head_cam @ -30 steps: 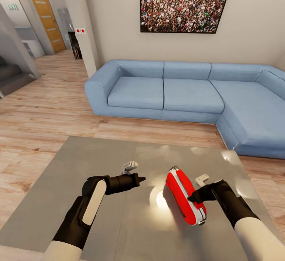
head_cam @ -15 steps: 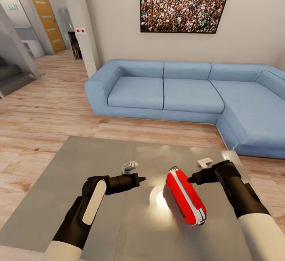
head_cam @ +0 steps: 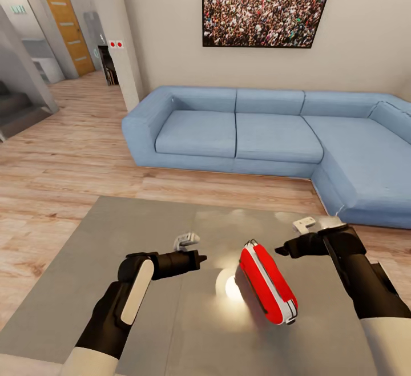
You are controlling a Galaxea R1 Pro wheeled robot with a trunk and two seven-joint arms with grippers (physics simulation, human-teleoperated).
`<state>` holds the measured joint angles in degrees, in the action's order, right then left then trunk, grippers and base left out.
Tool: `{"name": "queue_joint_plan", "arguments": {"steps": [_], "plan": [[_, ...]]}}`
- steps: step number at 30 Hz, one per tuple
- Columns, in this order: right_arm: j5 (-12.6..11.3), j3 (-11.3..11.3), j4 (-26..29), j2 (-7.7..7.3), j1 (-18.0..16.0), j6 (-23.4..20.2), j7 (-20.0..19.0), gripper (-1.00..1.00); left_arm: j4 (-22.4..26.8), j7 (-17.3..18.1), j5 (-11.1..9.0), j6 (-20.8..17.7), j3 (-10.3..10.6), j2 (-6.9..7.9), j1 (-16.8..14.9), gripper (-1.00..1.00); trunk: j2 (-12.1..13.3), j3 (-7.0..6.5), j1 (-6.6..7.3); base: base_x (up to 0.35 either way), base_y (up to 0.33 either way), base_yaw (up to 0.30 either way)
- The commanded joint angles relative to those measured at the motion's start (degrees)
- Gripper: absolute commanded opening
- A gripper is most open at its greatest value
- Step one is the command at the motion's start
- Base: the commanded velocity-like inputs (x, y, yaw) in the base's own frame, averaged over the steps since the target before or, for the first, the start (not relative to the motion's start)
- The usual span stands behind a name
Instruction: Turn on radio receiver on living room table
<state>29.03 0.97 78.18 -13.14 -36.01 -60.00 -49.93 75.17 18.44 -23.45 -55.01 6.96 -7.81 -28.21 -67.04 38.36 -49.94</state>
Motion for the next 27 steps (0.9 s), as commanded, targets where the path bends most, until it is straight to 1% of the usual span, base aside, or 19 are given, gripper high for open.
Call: {"name": "queue_joint_plan", "arguments": {"steps": [1,3,10,12,16,27], "plan": [[0.0,0.0,0.0,-0.01,0.0,0.0,0.0,1.0,0.0,0.0,0.1,-0.1,0.0,0.0,0.0,-1.0,0.0,0.0,0.0,0.0,0.0,0.0],[0.0,0.0,0.0,-0.03,0.1,0.0,-0.1,1.0,-0.1,0.0,0.5,-0.3,-0.2,-0.01,0.0,-1.0,0.0,0.0,0.0,0.0,0.0,0.0],[0.1,0.0,0.0,-0.09,0.2,0.0,-0.1,1.0,-0.4,0.0,0.6,-0.4,-0.3,-0.07,0.0,-1.0,0.0,0.0,0.0,-0.005,0.0,0.0],[0.1,0.0,0.0,-0.27,0.2,0.0,-0.1,1.0,-0.3,0.0,0.6,-0.4,-0.4,-0.09,0.0,-1.0,0.0,0.0,0.0,-0.151,0.0,0.0],[0.2,0.0,-0.1,-0.42,0.2,0.0,-0.1,1.0,-0.2,0.0,0.6,-0.4,-0.4,-0.04,0.0,-1.0,0.0,0.0,0.0,-0.269,0.0,0.0],[0.2,0.0,0.0,-0.71,0.2,0.0,-0.1,1.0,-0.1,0.1,0.5,-0.4,-0.5,-0.02,0.0,-1.0,0.0,0.0,0.0,-0.336,0.0,0.0]]}}
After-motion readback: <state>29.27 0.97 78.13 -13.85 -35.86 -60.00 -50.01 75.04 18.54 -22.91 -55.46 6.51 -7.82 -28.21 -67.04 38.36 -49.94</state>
